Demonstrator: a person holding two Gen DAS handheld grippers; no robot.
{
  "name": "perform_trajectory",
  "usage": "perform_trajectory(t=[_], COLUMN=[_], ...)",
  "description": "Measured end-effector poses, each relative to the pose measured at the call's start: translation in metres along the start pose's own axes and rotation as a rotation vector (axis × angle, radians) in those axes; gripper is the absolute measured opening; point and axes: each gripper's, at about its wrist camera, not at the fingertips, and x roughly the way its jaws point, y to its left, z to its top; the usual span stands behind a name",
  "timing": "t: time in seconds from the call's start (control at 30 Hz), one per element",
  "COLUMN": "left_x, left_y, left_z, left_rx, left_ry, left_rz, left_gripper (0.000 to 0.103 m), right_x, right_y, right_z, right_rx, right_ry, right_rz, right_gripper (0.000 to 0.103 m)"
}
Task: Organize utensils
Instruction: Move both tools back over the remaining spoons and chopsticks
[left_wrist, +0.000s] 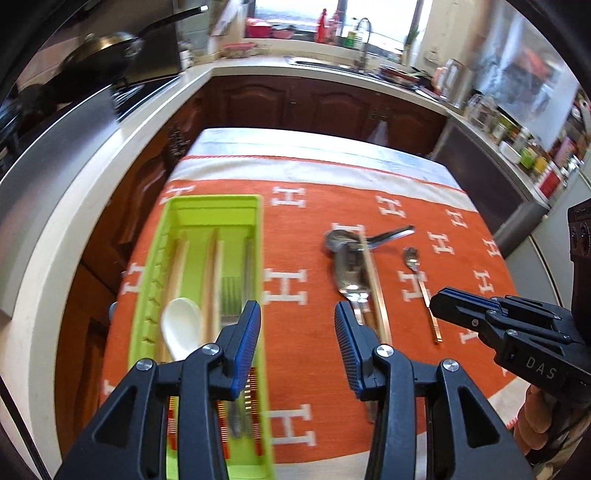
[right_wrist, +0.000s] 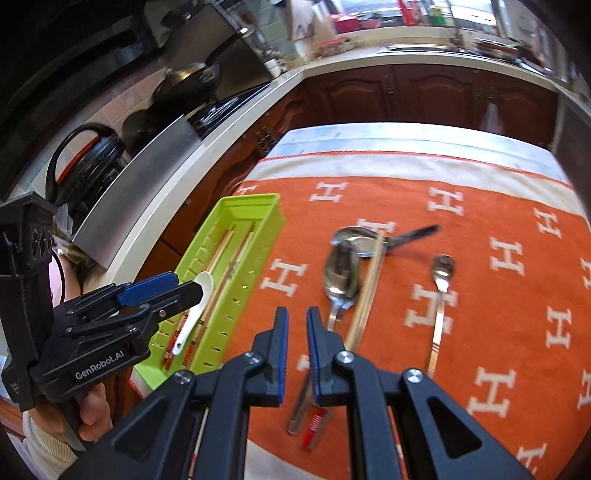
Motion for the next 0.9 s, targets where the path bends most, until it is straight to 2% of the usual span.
perform_trajectory(t=[0.2, 0.43, 0.8, 0.9], left_x=[0.005, 0.021, 0.070, 0.082], left_y=[-0.032, -0.053, -0.046, -0.046], left_z=[0.003, 0.010, 0.004, 0.000], left_rx=[0.046, 0.044, -0.020, -0.031], left_ry=[0.007, 0.032, 0.133, 0.161], left_rz=[-0.048, -0.076, -0.098, -0.110], left_gripper=[0.040, 0.040, 0.040, 0.033], right_x=[-0.025, -0.035, -0.019, -0.013], right_y=[-0.030, -0.060, -0.091, -0.093], right_z=[-0.011, -0.019, -0.024, -0.025], right_rx=[0.075, 0.139, 0.202, 0.206], right_ry=[-0.053, -0.073, -0.037, -0.025], right_rz=[-0.053, -0.091, -0.107, -0.097], right_gripper=[0.010, 0.010, 0.010, 0.010])
